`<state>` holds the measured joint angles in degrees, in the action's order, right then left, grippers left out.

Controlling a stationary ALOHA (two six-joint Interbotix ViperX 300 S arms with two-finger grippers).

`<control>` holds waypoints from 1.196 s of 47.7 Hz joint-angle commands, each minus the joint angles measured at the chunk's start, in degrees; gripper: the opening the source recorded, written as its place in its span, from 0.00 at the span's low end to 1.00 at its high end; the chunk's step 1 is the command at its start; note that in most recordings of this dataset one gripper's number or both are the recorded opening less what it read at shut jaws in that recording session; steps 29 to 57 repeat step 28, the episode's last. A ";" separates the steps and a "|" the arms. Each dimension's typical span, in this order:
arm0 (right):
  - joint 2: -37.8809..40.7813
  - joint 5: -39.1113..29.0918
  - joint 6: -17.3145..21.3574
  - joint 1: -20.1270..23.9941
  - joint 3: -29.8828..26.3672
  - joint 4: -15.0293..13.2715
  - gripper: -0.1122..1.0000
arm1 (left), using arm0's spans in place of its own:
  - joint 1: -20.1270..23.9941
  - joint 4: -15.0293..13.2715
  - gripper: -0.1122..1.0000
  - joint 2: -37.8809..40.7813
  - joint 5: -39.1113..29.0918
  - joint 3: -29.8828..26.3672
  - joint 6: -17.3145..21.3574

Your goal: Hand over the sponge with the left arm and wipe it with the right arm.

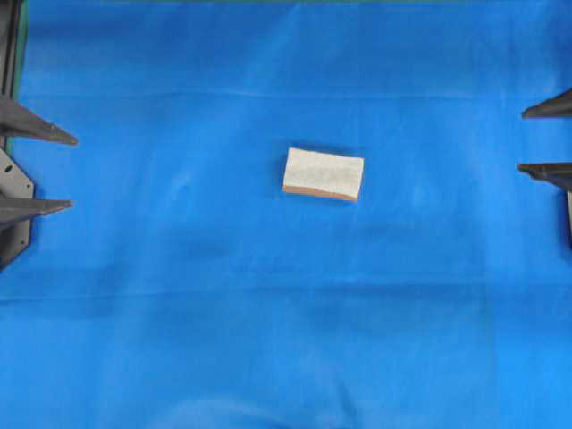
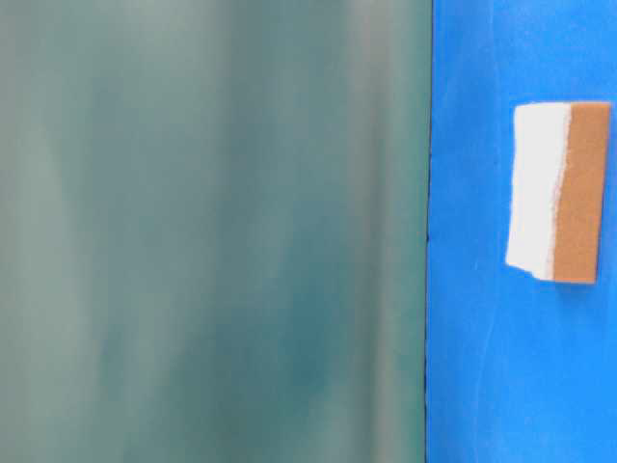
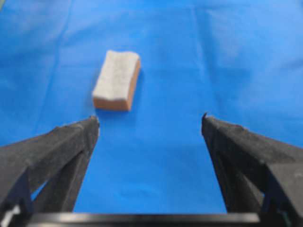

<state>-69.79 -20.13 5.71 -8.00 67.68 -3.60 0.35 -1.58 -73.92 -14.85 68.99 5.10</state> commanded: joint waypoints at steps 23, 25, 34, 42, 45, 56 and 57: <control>0.79 4.83 0.18 0.09 2.46 1.14 0.75 | -0.09 0.09 0.88 -3.08 -0.35 3.96 -0.44; 0.79 4.83 0.18 0.09 2.46 1.14 0.75 | -0.09 0.09 0.88 -3.08 -0.35 3.96 -0.44; 0.79 4.83 0.18 0.09 2.46 1.14 0.75 | -0.09 0.00 0.88 -3.08 -0.35 3.96 -0.44; 0.79 4.83 0.18 0.09 2.46 1.14 0.75 | -0.09 0.00 0.88 -3.08 -0.35 3.96 -0.44; 0.79 4.83 0.18 0.09 2.46 1.14 0.75 | -0.09 0.00 0.88 -3.08 -0.35 3.96 -0.44; 0.79 4.83 0.18 0.09 2.46 1.14 0.75 | -0.09 0.00 0.88 -3.08 -0.35 3.96 -0.44; 0.79 4.83 0.18 0.09 2.46 1.14 0.75 | -0.09 0.00 0.88 -3.08 -0.35 3.96 -0.44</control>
